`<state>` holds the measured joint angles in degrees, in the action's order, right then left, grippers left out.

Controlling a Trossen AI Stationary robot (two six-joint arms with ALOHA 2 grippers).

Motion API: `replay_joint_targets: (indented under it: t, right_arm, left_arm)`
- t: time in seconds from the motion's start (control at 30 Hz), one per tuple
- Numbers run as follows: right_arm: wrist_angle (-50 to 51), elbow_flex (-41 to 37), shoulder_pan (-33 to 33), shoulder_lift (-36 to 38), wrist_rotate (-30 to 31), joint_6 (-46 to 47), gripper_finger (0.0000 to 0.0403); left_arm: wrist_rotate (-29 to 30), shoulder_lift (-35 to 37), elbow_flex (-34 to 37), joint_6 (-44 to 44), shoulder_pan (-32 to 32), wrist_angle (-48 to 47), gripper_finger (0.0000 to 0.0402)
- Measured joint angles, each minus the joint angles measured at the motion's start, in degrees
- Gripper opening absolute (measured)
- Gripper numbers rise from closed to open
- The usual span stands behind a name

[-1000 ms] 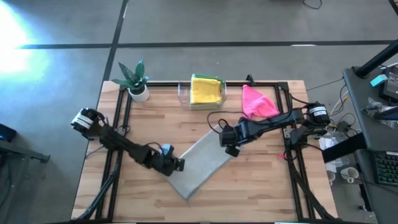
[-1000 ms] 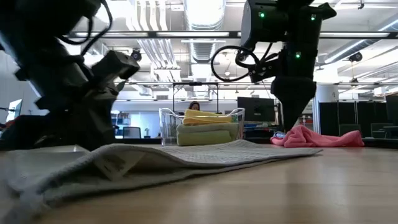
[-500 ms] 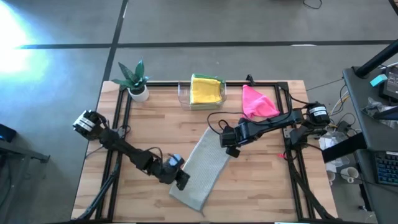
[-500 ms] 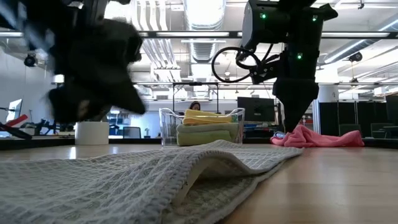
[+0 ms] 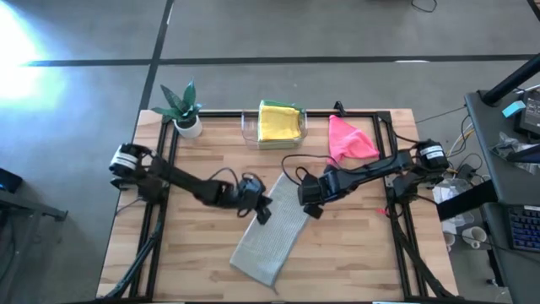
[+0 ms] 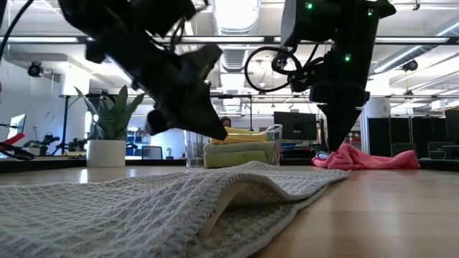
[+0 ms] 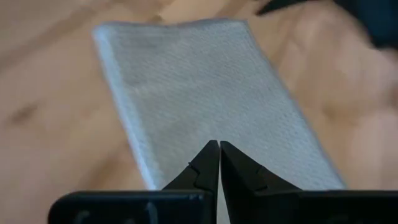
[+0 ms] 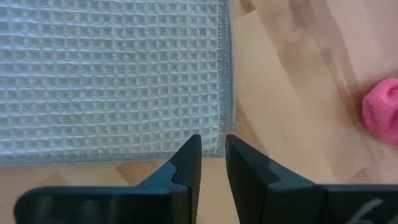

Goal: Fold microfiber towels
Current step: Fold the gray microfiber cloth

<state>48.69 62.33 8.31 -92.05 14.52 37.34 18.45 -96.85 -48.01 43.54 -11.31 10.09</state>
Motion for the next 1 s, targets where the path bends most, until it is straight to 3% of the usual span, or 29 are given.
replay_joint_targets:
  t: [0.23,0.5,0.73,1.0]
  right_arm:
    - [-0.14,0.0,1.64,0.0,-0.01,2.27,0.0063]
    - [-1.68,0.0,1.56,0.0,0.04,2.58,0.0063]
    - [-1.86,0.0,1.58,0.0,0.04,2.71,0.0063]
    - [-2.62,-0.02,1.58,0.02,0.04,2.74,0.0063]
  left_arm:
    - [-6.5,-0.08,0.03,-7.8,5.79,0.2,0.0]
    - [-11.01,-5.17,0.07,-8.83,6.82,7.34,0.0]
    - [-10.06,-8.83,-0.04,-5.03,6.85,8.69,0.0]
    - [0.17,-7.86,0.17,3.93,7.12,-2.43,0.0]
